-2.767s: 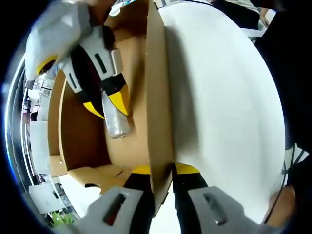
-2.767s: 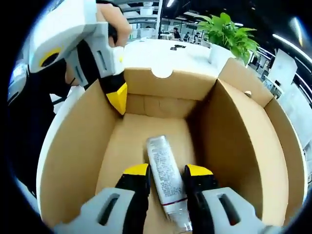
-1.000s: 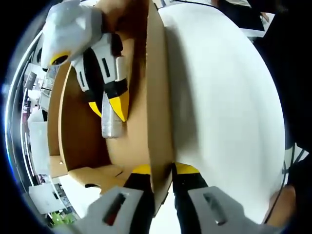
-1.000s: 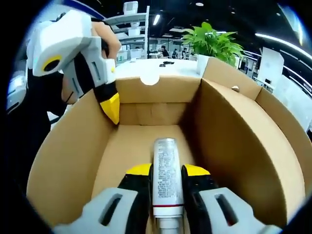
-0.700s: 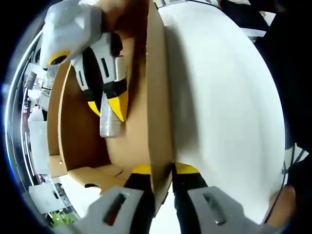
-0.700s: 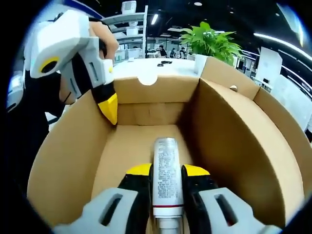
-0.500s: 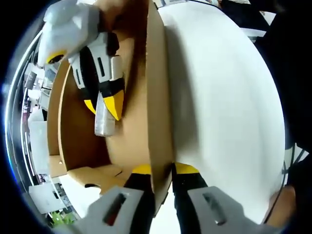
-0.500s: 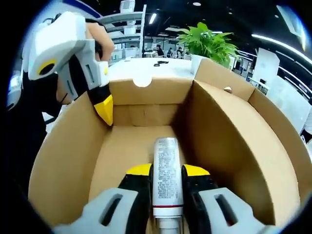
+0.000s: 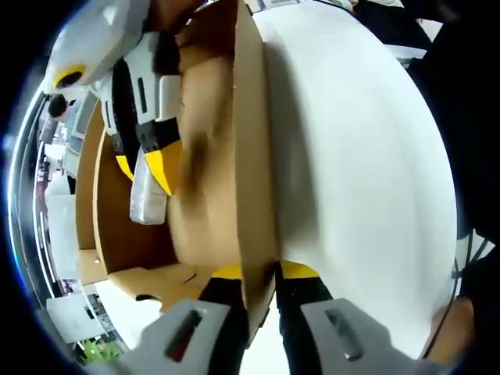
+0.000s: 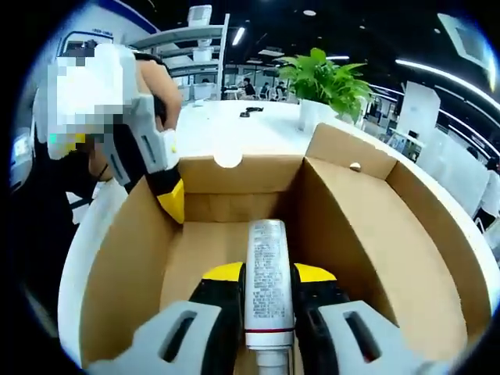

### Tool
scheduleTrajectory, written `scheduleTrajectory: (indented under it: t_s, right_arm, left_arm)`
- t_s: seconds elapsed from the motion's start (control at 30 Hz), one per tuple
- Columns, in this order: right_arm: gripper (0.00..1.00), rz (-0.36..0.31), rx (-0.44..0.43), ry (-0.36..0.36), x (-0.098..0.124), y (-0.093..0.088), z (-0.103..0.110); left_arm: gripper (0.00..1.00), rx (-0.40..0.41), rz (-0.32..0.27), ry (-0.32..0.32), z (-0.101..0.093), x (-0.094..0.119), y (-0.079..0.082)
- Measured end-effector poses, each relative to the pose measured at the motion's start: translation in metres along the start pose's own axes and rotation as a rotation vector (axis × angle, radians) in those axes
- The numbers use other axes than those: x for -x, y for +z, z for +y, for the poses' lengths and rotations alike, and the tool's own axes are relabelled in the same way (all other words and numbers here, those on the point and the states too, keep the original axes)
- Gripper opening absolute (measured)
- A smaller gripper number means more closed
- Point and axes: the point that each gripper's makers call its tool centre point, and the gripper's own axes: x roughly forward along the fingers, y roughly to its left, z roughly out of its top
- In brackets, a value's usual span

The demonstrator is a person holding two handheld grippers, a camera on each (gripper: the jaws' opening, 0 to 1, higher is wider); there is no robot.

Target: Operate the shoe box by opening the lid, removing the specified soft item, and placing it in the target area until the item is outside and the box remains undamaged.

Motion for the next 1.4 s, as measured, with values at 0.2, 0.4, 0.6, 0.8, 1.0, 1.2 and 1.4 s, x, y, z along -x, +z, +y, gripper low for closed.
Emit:
scheduleTrajectory:
  t_s: [0.2,0.4,0.6,0.8,1.0,1.2,1.4]
  right_arm:
    - [0.22,-0.028,-0.004,-0.034,0.010,0.010,-0.002]
    - [0.22,-0.050,-0.001,-0.070,0.021,0.017,-0.006]
    - [0.22,-0.067,0.000,-0.109,0.032,0.026,-0.007]
    - [0.22,-0.097,-0.018,-0.134,0.043,0.036,-0.007]
    - [0.22,-0.118,-0.068,-0.166,0.057,0.044,-0.009]
    - [0.22,-0.159,-0.099,-0.205,0.075,0.050,-0.012]
    - [0.22,-0.191,-0.131,-0.250,0.094,0.048,-0.015]
  left_arm:
    - [0.10,0.000,0.000,0.001,0.000,0.000,0.000]
    - [0.10,0.000,0.000,0.001,0.001,0.000,0.000]
    - [0.10,0.000,0.001,0.001,0.002,0.000,-0.001]
    - [0.10,0.000,0.002,0.001,0.002,0.000,-0.001]
    - [0.10,-0.001,0.002,0.002,0.003,0.000,-0.001]
    - [0.10,-0.001,0.002,0.003,0.001,0.000,0.001]
    - [0.10,0.002,0.003,0.003,0.000,0.000,0.001]
